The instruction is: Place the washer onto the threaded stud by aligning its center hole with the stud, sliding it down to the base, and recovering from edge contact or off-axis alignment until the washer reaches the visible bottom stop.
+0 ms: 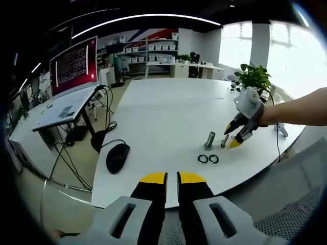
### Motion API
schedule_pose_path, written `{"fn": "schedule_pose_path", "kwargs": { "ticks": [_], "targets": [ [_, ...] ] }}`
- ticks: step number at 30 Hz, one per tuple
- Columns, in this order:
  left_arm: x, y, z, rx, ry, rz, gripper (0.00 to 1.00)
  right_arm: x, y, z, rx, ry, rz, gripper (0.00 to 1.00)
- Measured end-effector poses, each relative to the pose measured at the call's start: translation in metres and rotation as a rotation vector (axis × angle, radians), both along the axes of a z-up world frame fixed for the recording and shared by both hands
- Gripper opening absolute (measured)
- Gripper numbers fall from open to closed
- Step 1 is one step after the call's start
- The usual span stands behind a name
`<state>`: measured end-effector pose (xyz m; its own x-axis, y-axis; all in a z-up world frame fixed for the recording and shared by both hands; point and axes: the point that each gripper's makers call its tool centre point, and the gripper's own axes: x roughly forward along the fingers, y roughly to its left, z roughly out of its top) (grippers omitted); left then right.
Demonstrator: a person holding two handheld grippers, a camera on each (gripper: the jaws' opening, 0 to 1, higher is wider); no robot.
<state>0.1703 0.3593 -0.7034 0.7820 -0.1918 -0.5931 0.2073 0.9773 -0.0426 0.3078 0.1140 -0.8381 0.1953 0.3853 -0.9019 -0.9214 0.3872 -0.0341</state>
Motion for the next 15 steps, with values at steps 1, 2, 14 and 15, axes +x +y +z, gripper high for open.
{"fn": "schedule_pose_path", "kwargs": {
  "ticks": [1,2,14,15],
  "targets": [
    [0.0,0.0,0.0,-0.001,0.001,0.002,0.05,0.0,-0.004,0.002,0.006,0.001,-0.011,0.44],
    [-0.001,0.001,0.0,-0.004,0.003,0.009,0.05,0.0,-0.01,0.004,0.007,-0.003,-0.021,0.44],
    [0.0,0.001,0.001,-0.009,-0.009,0.012,0.05,-0.015,-0.057,0.037,0.124,-0.001,-0.191,0.43],
    [0.0,0.001,0.002,-0.01,-0.013,0.011,0.05,-0.018,-0.061,0.042,0.137,-0.004,-0.198,0.44]
  ]
}}
